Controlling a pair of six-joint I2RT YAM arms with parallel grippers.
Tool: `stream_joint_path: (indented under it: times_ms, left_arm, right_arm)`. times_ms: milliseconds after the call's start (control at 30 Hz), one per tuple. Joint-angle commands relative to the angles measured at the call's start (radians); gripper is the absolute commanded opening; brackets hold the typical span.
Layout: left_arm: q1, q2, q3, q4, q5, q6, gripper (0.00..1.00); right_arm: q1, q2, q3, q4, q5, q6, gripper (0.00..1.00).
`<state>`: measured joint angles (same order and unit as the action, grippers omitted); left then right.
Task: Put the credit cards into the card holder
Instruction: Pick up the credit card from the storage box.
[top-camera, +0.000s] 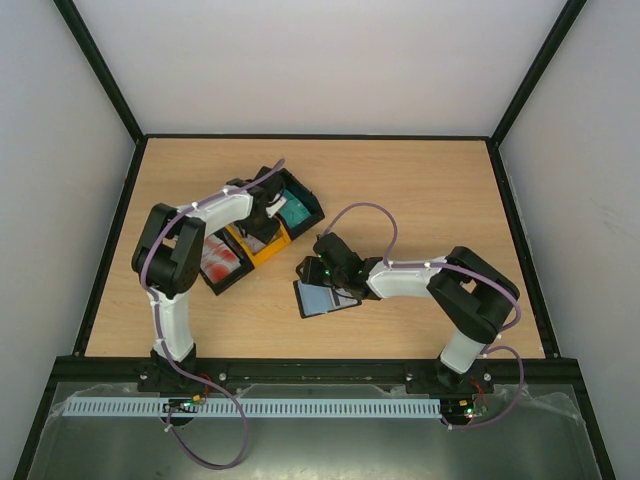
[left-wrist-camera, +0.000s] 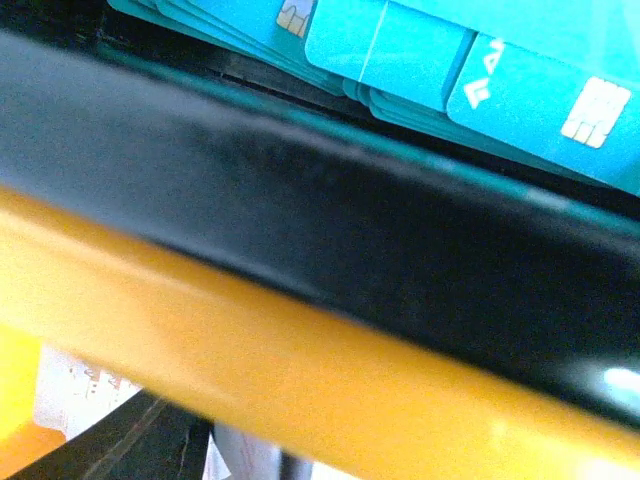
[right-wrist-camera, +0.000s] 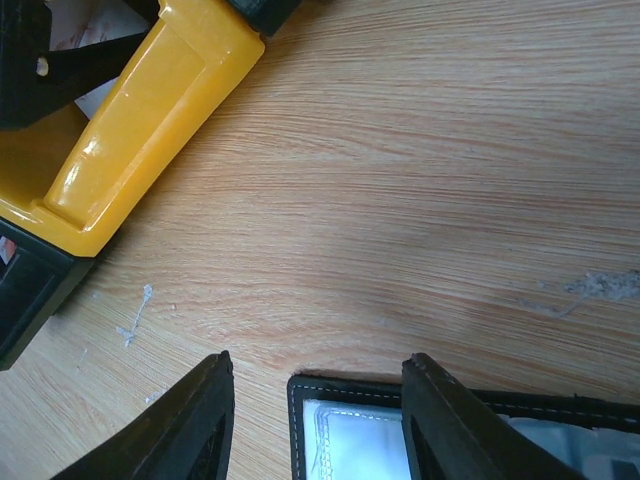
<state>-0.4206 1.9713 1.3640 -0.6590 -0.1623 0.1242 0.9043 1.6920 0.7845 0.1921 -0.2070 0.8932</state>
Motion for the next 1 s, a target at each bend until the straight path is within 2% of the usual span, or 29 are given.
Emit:
stream_joint_path:
  times_ms: [0, 133, 233, 300, 733, 967]
  left_arm:
    - [0.009, 0.009, 0.015, -0.04, -0.011, -0.014, 0.58]
    - [0.01, -0.009, 0.023, -0.044, -0.009, -0.017, 0.53]
    - [0.012, -0.019, 0.027, -0.055, 0.0, -0.014, 0.35]
    - [0.013, -0.017, 0.026, -0.059, -0.006, -0.014, 0.29]
    - [0.013, -0.081, 0.057, -0.068, -0.065, -0.036, 0.08]
    - [0.012, -0.132, 0.05, -0.091, -0.064, -0.058, 0.03]
  right_arm:
    - [0.008, 0.007, 0.019, -0.002, 0.022, -0.011, 0.45]
    - [0.007, 0.004, 0.02, -0.006, 0.023, -0.012, 0.45]
    - [0.007, 0.002, 0.018, -0.008, 0.026, -0.012, 0.45]
    - [0.007, 0.001, 0.018, -0.01, 0.028, -0.012, 0.45]
    - [0.007, -0.017, 0.034, -0.02, 0.032, -0.011, 0.45]
    - [0.007, -0.048, 0.062, -0.043, 0.038, -0.014, 0.45]
